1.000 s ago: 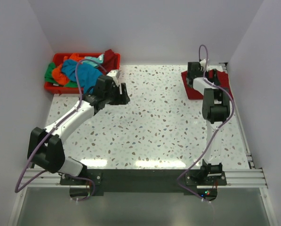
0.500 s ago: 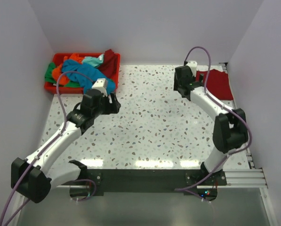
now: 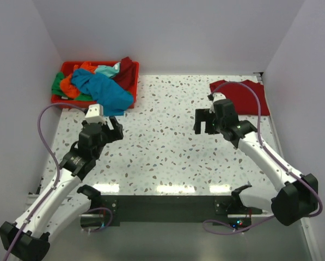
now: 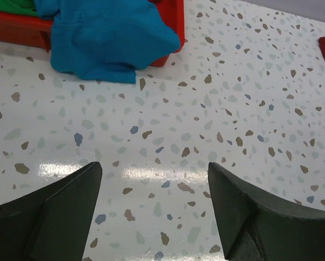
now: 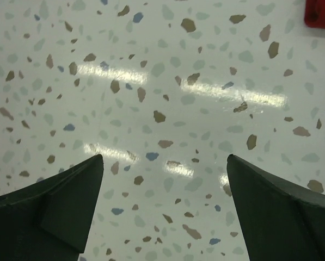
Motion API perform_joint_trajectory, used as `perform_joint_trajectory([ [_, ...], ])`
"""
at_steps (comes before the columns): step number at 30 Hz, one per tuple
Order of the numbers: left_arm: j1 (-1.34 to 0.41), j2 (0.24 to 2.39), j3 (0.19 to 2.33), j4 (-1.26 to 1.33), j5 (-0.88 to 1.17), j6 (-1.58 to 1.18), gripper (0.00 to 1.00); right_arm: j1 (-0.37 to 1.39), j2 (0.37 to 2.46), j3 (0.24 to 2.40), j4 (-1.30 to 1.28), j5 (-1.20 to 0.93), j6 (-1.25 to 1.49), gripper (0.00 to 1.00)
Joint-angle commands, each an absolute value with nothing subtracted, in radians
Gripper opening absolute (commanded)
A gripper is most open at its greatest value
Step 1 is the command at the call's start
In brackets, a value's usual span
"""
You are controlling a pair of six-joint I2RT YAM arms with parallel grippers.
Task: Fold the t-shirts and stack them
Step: Reset both grippers
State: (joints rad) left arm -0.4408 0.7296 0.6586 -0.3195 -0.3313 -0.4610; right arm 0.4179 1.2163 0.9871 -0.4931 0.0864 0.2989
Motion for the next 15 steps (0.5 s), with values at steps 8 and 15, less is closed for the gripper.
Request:
perform_joint_trajectory([
  [8, -0.445, 0.693, 0.667, -0.337, -0.469, -0.453, 0.84, 0.414, 1.106, 0.942, -0.483, -0.121, 0.302, 0.99],
  [15, -0.445, 0.638, 0.675, -0.399, -0.494, -0.468, 0.85, 0.416, 1.127, 0.953, -0.468, -0.137, 0.301, 0.99],
])
